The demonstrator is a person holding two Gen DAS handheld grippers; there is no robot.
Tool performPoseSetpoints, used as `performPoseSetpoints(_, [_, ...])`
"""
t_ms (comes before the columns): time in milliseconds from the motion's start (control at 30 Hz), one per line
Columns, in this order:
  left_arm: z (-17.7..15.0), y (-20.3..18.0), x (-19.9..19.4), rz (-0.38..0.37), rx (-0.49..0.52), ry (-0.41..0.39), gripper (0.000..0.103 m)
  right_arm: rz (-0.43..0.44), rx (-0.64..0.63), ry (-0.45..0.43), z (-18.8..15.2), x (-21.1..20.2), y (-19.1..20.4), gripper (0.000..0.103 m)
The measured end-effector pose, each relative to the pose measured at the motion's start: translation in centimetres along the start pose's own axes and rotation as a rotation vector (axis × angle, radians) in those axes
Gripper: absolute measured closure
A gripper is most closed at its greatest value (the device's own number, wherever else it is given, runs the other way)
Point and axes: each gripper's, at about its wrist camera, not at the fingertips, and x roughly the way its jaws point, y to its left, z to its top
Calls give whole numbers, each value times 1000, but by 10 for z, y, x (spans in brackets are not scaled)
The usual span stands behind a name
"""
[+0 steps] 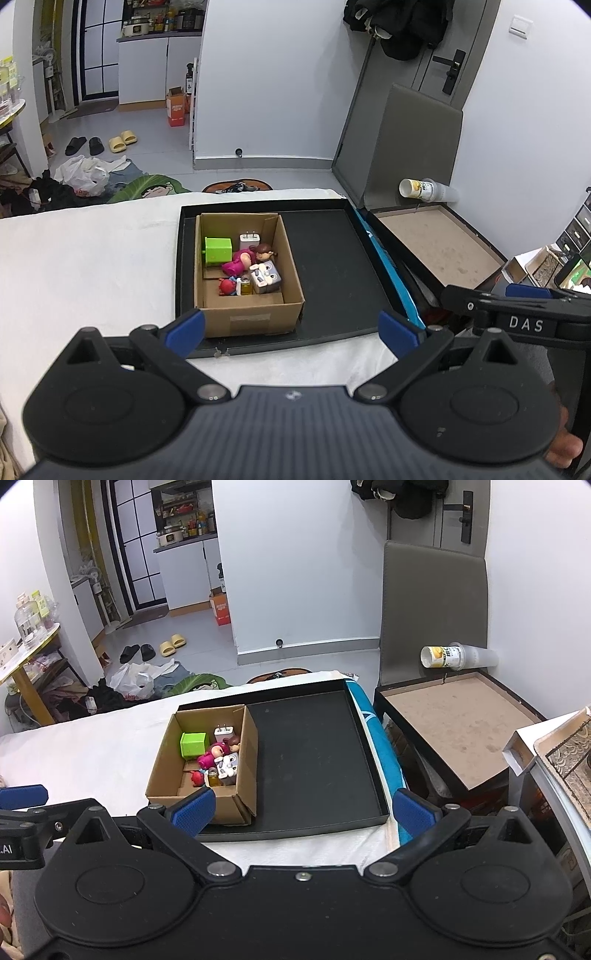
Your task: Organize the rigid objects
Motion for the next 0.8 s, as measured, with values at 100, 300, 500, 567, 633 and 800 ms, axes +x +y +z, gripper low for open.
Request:
performPoseSetpoints(100, [0, -1, 0, 0, 1, 1, 4, 1, -1, 0, 0, 0, 0, 0])
performPoseSetpoints(300, [-1, -1, -1, -2, 1, 1, 4, 3, -4, -2, 0, -1, 1, 0])
performPoseSetpoints(500, [0, -3, -1, -4, 5, 0, 4, -1, -2, 1, -1, -1, 1, 0])
performPoseSetpoints(567, [0, -5, -3, -8, 13, -3, 4, -2, -2, 1, -1, -2, 1, 0])
performPoseSetpoints(633, [0, -6, -3, -14, 21, -1, 4, -3, -3, 0, -1, -2, 1, 0])
performPoseSetpoints(800, [0, -9, -6, -28, 34, 0, 4, -6, 2, 5, -1, -1, 0, 0])
